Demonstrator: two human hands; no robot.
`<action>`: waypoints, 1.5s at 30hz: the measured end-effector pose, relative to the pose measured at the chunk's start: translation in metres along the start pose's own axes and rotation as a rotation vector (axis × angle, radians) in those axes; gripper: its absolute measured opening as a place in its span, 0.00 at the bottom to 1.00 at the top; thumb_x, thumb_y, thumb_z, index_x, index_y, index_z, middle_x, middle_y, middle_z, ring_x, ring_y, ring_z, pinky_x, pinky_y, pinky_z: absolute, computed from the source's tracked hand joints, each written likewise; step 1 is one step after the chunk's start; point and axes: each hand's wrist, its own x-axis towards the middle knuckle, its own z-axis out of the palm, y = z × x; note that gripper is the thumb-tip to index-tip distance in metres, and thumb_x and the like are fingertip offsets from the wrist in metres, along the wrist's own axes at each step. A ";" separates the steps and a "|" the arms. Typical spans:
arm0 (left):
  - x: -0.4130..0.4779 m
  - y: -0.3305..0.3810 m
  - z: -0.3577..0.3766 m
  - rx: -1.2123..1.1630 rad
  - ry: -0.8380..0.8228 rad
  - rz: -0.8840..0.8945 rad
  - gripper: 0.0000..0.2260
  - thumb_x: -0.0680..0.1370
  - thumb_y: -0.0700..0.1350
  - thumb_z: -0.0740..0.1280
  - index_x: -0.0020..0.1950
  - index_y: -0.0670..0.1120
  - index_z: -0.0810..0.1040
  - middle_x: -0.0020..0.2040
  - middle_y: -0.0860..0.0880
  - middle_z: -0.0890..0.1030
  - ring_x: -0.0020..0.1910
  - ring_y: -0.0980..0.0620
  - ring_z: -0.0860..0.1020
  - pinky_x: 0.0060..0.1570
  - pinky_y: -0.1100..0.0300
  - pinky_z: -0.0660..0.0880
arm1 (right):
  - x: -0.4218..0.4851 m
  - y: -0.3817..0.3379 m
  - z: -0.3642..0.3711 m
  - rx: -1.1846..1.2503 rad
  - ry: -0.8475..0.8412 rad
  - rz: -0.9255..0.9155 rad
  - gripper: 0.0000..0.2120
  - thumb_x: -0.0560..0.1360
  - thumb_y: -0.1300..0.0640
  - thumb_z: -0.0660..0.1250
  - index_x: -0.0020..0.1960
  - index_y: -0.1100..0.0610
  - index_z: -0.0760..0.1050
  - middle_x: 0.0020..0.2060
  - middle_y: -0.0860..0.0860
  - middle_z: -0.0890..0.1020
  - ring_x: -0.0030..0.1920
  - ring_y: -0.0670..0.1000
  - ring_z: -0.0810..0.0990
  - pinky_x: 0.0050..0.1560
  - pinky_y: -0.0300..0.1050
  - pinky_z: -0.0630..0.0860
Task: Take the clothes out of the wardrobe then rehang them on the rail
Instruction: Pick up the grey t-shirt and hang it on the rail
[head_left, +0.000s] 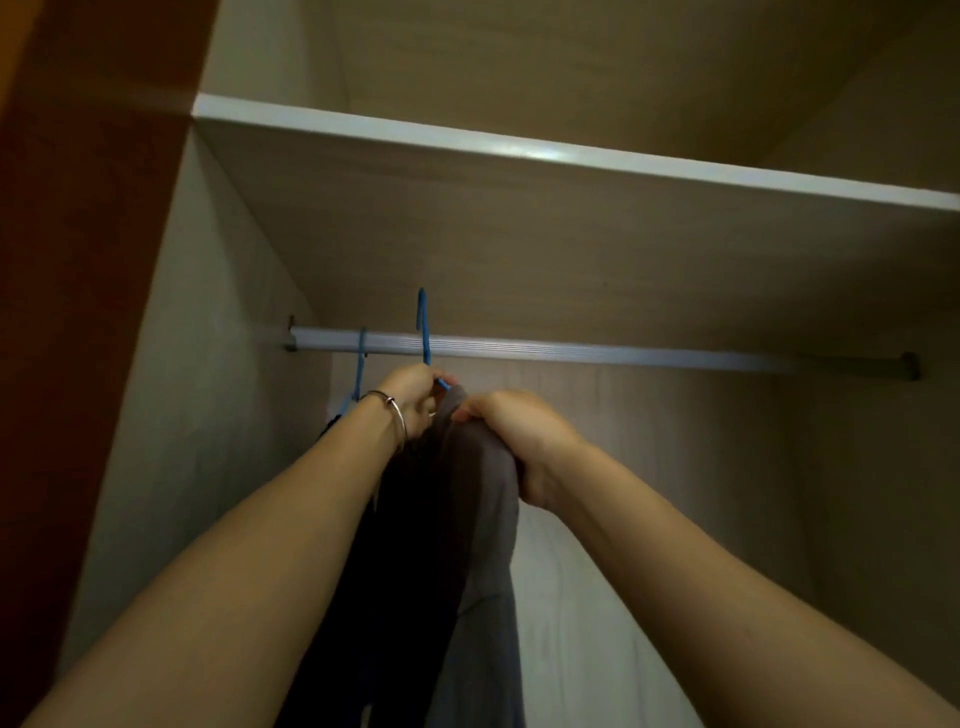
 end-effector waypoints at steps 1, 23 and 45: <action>0.006 0.000 -0.005 0.013 0.006 -0.012 0.17 0.81 0.36 0.51 0.32 0.41 0.65 0.11 0.51 0.69 0.09 0.59 0.67 0.12 0.71 0.65 | 0.005 0.001 0.005 0.015 -0.007 0.002 0.08 0.72 0.66 0.61 0.36 0.59 0.72 0.32 0.56 0.75 0.31 0.51 0.73 0.34 0.41 0.67; -0.039 -0.020 -0.048 0.418 0.191 0.173 0.13 0.76 0.37 0.59 0.31 0.45 0.69 0.26 0.47 0.71 0.15 0.60 0.71 0.27 0.65 0.68 | 0.016 0.046 0.029 0.091 -0.296 -0.043 0.03 0.75 0.61 0.61 0.42 0.56 0.71 0.16 0.44 0.70 0.18 0.42 0.68 0.28 0.39 0.67; -0.148 -0.027 -0.053 1.497 0.309 0.451 0.13 0.76 0.47 0.62 0.44 0.39 0.80 0.28 0.49 0.64 0.39 0.45 0.71 0.38 0.59 0.63 | 0.030 0.031 0.057 0.165 -0.273 0.024 0.14 0.76 0.65 0.57 0.32 0.58 0.65 0.09 0.47 0.65 0.11 0.43 0.64 0.24 0.36 0.68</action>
